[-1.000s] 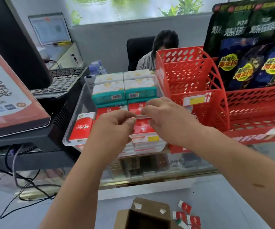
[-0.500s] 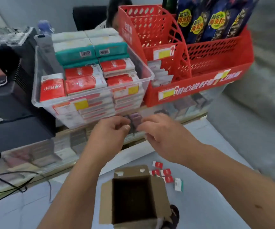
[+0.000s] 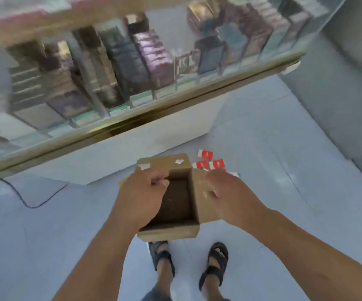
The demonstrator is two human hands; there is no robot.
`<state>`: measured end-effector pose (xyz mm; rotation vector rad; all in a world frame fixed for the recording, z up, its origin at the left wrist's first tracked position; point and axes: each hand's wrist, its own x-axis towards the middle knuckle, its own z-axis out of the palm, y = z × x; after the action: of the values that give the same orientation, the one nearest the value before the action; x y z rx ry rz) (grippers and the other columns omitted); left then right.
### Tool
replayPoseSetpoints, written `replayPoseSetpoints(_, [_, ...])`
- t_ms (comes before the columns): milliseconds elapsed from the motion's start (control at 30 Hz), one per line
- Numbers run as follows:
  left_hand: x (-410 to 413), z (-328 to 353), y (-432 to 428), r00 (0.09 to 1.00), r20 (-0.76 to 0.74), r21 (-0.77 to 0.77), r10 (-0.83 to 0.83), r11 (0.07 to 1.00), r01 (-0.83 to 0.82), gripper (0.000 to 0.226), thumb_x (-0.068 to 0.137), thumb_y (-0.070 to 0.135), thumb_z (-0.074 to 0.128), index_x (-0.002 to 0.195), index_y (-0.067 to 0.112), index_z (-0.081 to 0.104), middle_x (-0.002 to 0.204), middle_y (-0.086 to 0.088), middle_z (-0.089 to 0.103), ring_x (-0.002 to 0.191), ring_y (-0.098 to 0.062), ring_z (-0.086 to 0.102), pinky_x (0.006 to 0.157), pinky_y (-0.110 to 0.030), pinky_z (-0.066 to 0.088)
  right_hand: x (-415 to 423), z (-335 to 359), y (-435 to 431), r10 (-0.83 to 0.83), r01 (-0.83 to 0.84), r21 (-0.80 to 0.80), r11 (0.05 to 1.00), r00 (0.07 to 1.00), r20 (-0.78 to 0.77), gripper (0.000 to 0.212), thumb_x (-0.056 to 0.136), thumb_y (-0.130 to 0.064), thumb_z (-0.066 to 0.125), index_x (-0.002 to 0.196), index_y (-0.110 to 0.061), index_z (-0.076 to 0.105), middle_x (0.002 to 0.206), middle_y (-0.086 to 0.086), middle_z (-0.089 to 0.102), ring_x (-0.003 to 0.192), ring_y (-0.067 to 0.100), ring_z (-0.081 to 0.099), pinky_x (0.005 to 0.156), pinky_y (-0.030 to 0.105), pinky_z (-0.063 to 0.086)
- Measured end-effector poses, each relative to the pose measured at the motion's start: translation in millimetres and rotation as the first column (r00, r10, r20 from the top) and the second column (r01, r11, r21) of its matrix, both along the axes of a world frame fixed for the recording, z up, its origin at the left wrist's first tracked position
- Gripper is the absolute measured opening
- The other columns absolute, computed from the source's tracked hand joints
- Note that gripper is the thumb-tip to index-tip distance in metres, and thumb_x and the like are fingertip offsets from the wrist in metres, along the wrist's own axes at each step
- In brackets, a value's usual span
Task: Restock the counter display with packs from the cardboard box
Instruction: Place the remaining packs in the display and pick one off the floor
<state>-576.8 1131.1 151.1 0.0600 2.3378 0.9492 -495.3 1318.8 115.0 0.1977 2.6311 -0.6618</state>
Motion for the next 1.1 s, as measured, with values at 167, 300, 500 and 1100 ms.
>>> replayPoseSetpoints(167, [16,-114,14,0.997,0.068,-0.108,0.032,0.994,-0.025,0.035,0.097,0.031,0.051,0.132,0.036,0.055,0.131,0.013,0.056,0.101,-0.003,0.044,0.089,-0.022,0.034,3,-125,3,-0.016,0.017,-0.006,1.000,0.993,0.118,0.034,0.098,-0.022,0.049,0.132,-0.021,0.050,0.128,0.001,0.055,0.116,0.021,0.056,0.091,0.026,0.044])
replayPoseSetpoints(300, [21,-203,6,0.995,0.092,-0.157,0.035,0.987,-0.020,0.038,0.097,0.034,0.052,0.135,0.038,0.051,0.131,0.011,0.056,0.093,-0.001,0.046,0.080,-0.019,0.038,-4,-205,-10,-0.013,0.008,0.043,0.999,0.992,0.128,0.039,0.098,-0.028,0.054,0.136,-0.023,0.047,0.131,0.001,0.050,0.115,0.022,0.056,0.095,0.030,0.049])
replayPoseSetpoints(500, [20,-303,-10,0.994,0.107,-0.137,-0.005,0.990,0.020,0.042,0.095,0.037,0.056,0.136,0.036,0.050,0.119,0.011,0.063,0.078,0.004,0.053,0.062,-0.009,0.033,-9,-294,-35,-0.182,0.164,0.137,0.977,0.974,0.136,0.055,0.095,-0.030,0.059,0.146,-0.027,0.036,0.150,0.005,0.031,0.129,0.028,0.047,0.105,0.036,0.043])
replayPoseSetpoints(1100, [-51,-357,-95,0.985,0.099,-0.241,0.141,0.964,-0.114,0.041,0.091,0.036,0.062,0.132,0.038,0.055,0.121,0.001,0.065,0.101,-0.012,0.060,0.081,-0.024,0.044,-125,-357,-105,-0.189,0.178,-0.087,0.980,0.970,-0.151,0.050,0.093,-0.003,0.056,0.142,-0.011,0.050,0.148,0.008,0.044,0.128,0.026,0.052,0.107,0.028,0.038])
